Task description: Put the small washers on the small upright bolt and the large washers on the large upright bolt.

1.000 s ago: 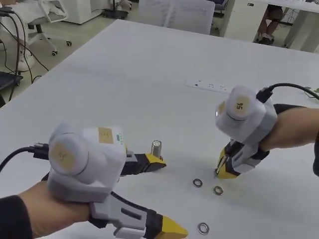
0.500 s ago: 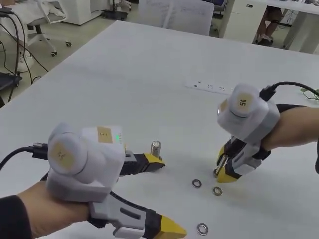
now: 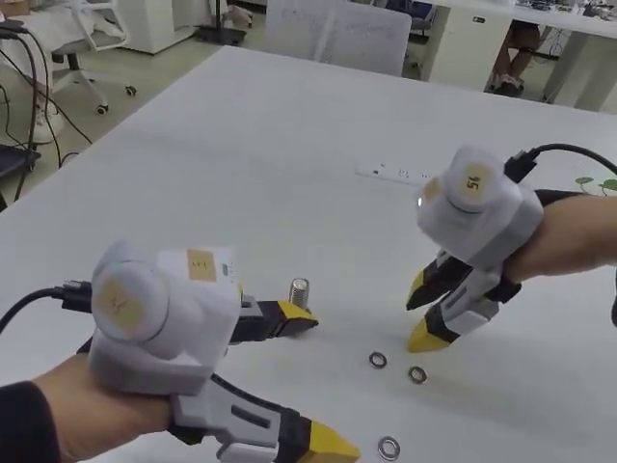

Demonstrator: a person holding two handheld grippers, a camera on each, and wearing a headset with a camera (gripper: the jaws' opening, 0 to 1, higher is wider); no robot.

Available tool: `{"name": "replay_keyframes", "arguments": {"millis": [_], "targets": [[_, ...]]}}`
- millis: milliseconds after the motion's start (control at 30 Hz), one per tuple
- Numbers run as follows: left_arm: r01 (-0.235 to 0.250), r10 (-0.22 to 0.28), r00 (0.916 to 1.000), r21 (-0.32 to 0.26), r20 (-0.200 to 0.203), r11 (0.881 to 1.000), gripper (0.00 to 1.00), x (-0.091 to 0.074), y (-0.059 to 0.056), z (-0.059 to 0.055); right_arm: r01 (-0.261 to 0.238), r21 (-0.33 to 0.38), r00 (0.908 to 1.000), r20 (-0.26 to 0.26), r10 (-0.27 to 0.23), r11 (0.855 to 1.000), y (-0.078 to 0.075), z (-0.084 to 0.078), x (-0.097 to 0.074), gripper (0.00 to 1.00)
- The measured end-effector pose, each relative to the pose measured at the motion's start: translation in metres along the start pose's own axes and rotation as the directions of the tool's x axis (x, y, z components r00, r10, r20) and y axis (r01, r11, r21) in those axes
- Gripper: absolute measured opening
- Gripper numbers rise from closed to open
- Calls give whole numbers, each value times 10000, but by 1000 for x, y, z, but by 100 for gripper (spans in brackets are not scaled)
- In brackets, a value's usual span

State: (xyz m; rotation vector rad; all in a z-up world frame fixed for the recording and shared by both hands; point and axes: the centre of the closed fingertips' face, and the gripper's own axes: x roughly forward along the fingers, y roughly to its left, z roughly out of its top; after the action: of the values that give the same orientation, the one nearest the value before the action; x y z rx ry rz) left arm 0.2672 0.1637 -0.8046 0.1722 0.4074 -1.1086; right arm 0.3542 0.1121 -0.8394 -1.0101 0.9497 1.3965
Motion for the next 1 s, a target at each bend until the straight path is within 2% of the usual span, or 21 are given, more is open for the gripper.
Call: {"name": "replay_keyframes", "arguments": {"millis": [200,500,833,1000], "targets": [[1,-1,10000,4,34,10000,73,0,1,1,-144,-390,9999,-97,140,9991,5,8,3,34],[-18,18,10000,6,59,10000,73,0,2,1,-390,-948,9981,-508,343,9947,11,11,14,33],[-61,62,10000,-20,53,10000,73,-1,3,1,-389,-1594,9935,-1122,211,9864,12,10,28,28],[-58,58,10000,-37,60,10000,72,0,3,1,-476,-1719,9921,-1224,266,9840,14,10,33,25]]}}
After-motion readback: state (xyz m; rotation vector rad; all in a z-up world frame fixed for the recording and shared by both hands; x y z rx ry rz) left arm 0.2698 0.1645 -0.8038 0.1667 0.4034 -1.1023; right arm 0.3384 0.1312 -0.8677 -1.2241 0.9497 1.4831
